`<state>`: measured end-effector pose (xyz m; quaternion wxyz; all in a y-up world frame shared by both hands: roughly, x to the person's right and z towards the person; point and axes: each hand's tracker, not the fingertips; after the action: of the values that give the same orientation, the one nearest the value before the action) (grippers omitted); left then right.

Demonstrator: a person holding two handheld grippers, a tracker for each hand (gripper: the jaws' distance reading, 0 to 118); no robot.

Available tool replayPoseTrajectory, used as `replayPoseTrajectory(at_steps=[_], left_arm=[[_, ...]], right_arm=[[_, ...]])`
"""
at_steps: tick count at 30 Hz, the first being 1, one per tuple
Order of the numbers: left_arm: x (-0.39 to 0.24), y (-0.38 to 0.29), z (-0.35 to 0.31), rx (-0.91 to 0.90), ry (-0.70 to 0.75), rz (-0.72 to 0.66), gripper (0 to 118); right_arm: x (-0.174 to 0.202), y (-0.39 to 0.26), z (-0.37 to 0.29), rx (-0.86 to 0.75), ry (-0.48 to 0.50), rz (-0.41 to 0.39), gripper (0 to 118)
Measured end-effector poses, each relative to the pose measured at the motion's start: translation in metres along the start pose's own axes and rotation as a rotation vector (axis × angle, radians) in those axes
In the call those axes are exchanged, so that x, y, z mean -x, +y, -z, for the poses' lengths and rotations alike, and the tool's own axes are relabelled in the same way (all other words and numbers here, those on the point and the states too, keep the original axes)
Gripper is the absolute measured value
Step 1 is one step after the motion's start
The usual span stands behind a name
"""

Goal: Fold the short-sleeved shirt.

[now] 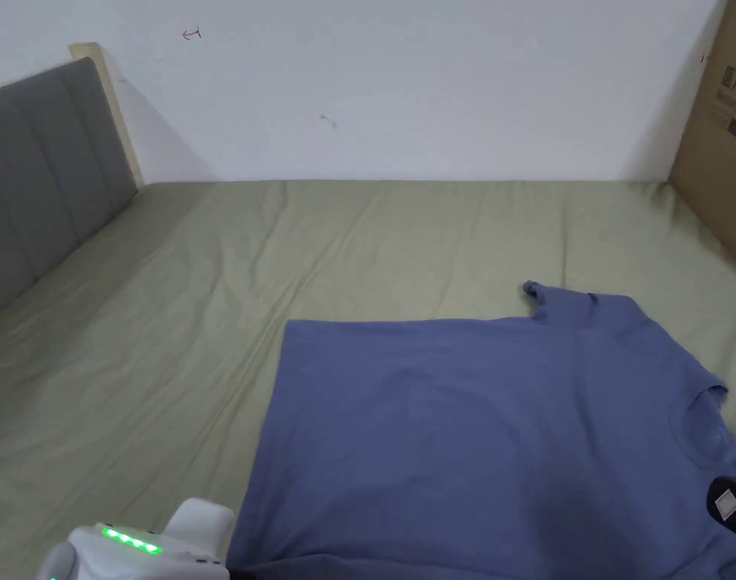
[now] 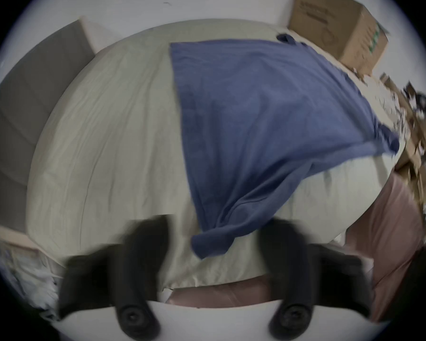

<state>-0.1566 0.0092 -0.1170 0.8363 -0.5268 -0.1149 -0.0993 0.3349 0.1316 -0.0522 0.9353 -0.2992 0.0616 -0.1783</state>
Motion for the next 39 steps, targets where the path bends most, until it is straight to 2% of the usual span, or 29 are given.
replayPoseTrajectory(at_steps=[1, 2, 5, 7, 10, 11, 13, 14, 15, 16, 18, 20, 22, 23, 24, 26, 27, 28, 30, 31, 32, 33, 39], left_arm=[[-0.004, -0.001, 0.001, -0.01, 0.023, 0.028, 14], [-0.008, -0.004, -0.003, -0.059, 0.045, 0.032, 4], [-0.01, -0.01, -0.021, -0.142, -0.018, 0.004, 3], [-0.011, -0.014, -0.029, -0.19, -0.003, -0.011, 3], [-0.013, -0.015, -0.038, -0.201, -0.002, -0.019, 3], [-0.013, -0.015, -0.039, -0.207, 0.0, -0.03, 3], [-0.013, -0.015, -0.043, -0.218, -0.008, -0.054, 3], [-0.012, -0.015, -0.043, -0.216, -0.012, -0.063, 3], [-0.012, -0.014, -0.043, -0.217, -0.01, -0.068, 3], [-0.019, -0.013, -0.05, -0.22, -0.007, -0.073, 3], [-0.02, -0.011, -0.052, -0.222, -0.01, -0.082, 3], [-0.022, -0.01, -0.055, -0.217, -0.017, -0.088, 3], [-0.025, -0.01, -0.054, -0.211, -0.007, -0.078, 3], [-0.026, -0.01, -0.052, -0.203, 0.004, -0.067, 3], [-0.027, -0.011, -0.052, -0.197, 0.017, -0.055, 3], [-0.03, -0.013, -0.054, -0.184, 0.056, -0.032, 3], [-0.03, -0.014, -0.056, -0.188, 0.055, -0.039, 3], [-0.028, -0.017, -0.058, -0.192, 0.054, -0.048, 3], [-0.027, -0.019, -0.059, -0.193, 0.043, -0.064, 3], [-0.028, -0.019, -0.059, -0.193, 0.044, -0.064, 3], [-0.028, -0.021, -0.06, -0.193, 0.049, -0.059, 3], [-0.029, -0.021, -0.06, -0.196, 0.058, -0.05, 3], [-0.031, -0.025, -0.068, -0.209, 0.07, -0.033, 3]], right_arm=[[-0.001, -0.002, 0.0, 0.002, -0.005, 0.0, 0], [-0.003, -0.003, 0.001, 0.004, -0.008, 0.002, 0], [-0.018, -0.005, 0.0, 0.004, -0.02, 0.018, 0], [-0.035, -0.004, 0.004, 0.044, -0.037, 0.015, 0], [-0.064, -0.004, 0.015, 0.199, -0.123, -0.015, 0], [-0.074, -0.005, 0.02, 0.28, -0.135, -0.022, 7], [-0.098, -0.013, 0.029, 0.374, -0.172, -0.037, 96], [-0.111, -0.021, 0.036, 0.424, -0.163, -0.022, 118], [-0.121, -0.021, 0.036, 0.448, -0.226, -0.011, 117], [-0.127, -0.021, 0.045, 0.469, -0.227, -0.021, 117], [-0.138, -0.04, 0.056, 0.547, -0.313, -0.048, 116], [-0.148, -0.046, 0.07, 0.573, -0.314, -0.03, 116], [-0.145, -0.051, 0.076, 0.592, -0.326, -0.037, 110], [-0.143, -0.052, 0.079, 0.607, -0.334, -0.058, 102], [-0.14, -0.054, 0.081, 0.604, -0.337, -0.079, 80], [-0.133, -0.056, 0.077, 0.59, -0.36, -0.147, 64], [-0.129, -0.056, 0.074, 0.577, -0.351, -0.148, 43], [-0.127, -0.054, 0.071, 0.569, -0.33, -0.139, 34], [-0.126, -0.052, 0.059, 0.539, -0.343, -0.145, 31], [-0.128, -0.051, 0.054, 0.523, -0.342, -0.143, 18], [-0.131, -0.049, 0.048, 0.492, -0.283, -0.102, 7], [-0.133, -0.047, 0.044, 0.477, -0.262, -0.07, 7], [-0.131, -0.044, 0.019, 0.453, -0.262, -0.08, 7]])
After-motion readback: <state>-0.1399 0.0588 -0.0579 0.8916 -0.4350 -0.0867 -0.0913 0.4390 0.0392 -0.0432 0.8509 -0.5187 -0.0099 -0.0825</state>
